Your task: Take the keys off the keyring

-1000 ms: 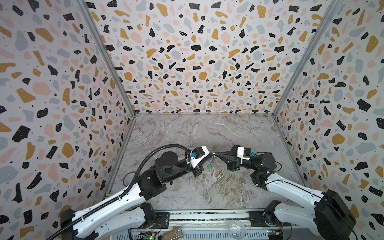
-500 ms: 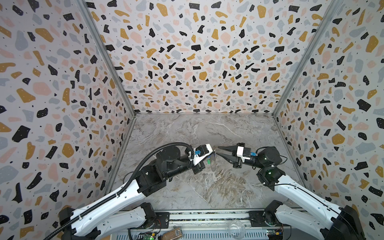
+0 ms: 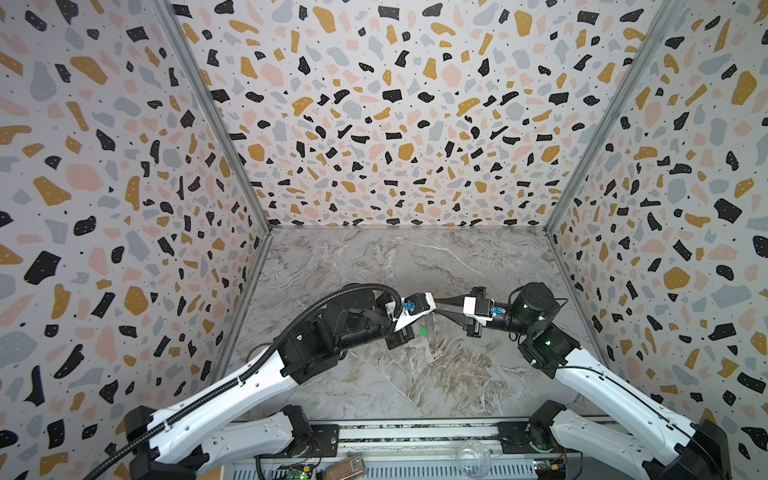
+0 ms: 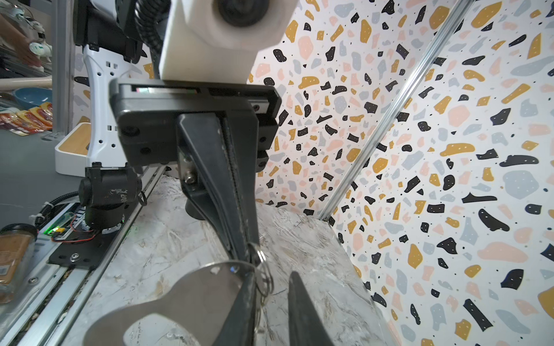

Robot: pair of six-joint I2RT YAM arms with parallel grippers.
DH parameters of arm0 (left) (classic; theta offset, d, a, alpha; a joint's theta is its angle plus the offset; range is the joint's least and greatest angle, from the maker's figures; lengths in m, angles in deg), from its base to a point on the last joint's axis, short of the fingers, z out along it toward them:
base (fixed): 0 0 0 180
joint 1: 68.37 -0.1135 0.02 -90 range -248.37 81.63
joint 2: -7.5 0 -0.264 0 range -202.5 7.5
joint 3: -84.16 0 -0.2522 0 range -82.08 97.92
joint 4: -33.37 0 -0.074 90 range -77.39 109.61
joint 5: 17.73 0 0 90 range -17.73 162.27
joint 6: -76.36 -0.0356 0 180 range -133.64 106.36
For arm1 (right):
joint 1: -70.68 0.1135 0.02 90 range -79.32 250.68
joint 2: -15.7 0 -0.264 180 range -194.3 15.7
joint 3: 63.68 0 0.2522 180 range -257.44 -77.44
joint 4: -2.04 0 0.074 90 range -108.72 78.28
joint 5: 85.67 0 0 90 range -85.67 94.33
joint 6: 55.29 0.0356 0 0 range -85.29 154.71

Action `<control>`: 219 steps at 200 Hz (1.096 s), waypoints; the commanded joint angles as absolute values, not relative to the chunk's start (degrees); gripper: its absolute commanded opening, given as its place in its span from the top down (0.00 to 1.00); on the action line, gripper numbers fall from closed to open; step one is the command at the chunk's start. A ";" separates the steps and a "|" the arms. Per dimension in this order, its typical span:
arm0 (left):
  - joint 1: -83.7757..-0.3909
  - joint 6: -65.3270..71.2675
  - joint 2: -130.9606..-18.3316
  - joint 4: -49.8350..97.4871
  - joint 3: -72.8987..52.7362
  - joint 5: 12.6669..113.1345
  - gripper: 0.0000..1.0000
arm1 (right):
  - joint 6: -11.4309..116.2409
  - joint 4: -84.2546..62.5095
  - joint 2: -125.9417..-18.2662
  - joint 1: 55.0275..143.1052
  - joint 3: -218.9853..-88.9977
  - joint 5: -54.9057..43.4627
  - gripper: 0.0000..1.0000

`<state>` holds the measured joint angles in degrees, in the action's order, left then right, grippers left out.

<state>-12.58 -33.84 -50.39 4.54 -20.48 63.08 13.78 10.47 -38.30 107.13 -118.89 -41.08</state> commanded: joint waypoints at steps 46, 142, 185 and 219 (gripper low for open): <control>-12.25 -35.22 -50.51 4.36 -17.95 62.52 1.00 | 9.39 4.52 -35.91 107.43 -122.49 -40.41 0.77; -12.30 -35.30 -51.30 4.23 -17.81 62.25 1.00 | 8.07 3.04 -36.16 108.63 -122.88 -39.89 0.87; -12.30 -35.43 -51.30 4.12 -17.66 62.25 1.00 | 7.71 1.73 -36.50 108.60 -123.13 -39.90 0.91; -12.30 -35.76 -51.06 4.13 -17.78 63.27 1.00 | 7.62 1.65 -36.33 108.65 -123.14 -40.05 1.00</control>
